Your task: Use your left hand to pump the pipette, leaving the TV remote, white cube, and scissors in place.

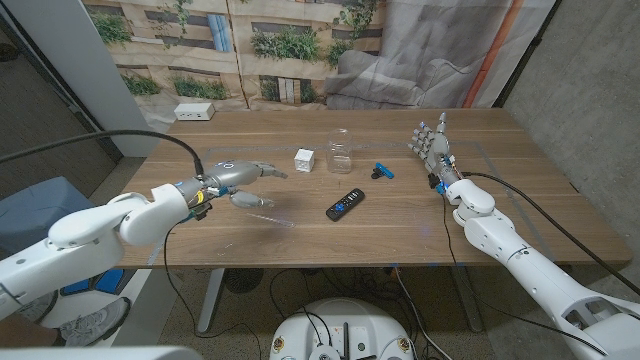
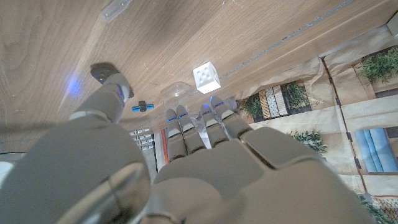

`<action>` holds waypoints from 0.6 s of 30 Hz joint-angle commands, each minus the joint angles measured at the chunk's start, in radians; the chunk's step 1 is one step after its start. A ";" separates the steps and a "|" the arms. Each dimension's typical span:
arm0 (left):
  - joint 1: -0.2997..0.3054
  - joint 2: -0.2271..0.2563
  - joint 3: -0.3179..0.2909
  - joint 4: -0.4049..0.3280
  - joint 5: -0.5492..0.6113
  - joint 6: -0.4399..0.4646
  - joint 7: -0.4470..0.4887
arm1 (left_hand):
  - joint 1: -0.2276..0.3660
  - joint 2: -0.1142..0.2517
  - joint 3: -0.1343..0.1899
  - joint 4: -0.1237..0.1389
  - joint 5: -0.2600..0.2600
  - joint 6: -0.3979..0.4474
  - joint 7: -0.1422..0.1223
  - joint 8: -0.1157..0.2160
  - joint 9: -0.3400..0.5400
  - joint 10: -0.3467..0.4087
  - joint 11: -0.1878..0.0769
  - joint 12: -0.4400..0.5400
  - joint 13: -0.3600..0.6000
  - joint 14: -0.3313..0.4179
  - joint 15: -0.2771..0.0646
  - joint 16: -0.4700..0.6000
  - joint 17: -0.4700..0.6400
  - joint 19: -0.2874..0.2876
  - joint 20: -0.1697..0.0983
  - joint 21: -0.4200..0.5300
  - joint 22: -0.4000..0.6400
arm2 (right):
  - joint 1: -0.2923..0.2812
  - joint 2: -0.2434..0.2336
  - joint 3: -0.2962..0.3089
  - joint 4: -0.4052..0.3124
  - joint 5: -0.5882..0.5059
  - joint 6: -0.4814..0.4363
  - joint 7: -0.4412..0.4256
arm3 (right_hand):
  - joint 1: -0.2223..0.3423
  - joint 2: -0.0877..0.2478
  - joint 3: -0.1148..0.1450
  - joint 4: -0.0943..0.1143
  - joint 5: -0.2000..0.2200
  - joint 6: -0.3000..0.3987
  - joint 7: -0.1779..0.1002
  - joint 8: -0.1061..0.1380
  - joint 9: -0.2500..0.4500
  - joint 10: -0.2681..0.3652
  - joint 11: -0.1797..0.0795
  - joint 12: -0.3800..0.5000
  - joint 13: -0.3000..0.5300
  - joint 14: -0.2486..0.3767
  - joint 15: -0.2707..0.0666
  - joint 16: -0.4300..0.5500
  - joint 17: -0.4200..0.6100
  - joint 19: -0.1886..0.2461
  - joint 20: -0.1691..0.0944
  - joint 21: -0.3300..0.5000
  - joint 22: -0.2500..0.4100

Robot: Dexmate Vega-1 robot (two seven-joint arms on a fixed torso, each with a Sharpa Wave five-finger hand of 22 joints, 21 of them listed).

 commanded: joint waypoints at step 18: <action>-0.071 -0.001 0.159 -0.156 0.270 0.208 -0.166 | 0.072 -0.012 -0.019 0.005 0.009 0.041 0.022 0.007 0.002 0.042 -0.002 0.000 0.000 -0.031 -0.040 -0.001 0.006 -0.059 0.000 -0.011 0.001 | 0.000 0.000 0.000 0.000 0.000 -0.001 0.000 | 0.000 0.058 -0.006 0.001 0.006 0.003 -0.009 0.007 0.003 -0.005 -0.005 0.001 0.005 -0.011 -0.078 0.006 0.004 0.005 0.002 0.004 0.005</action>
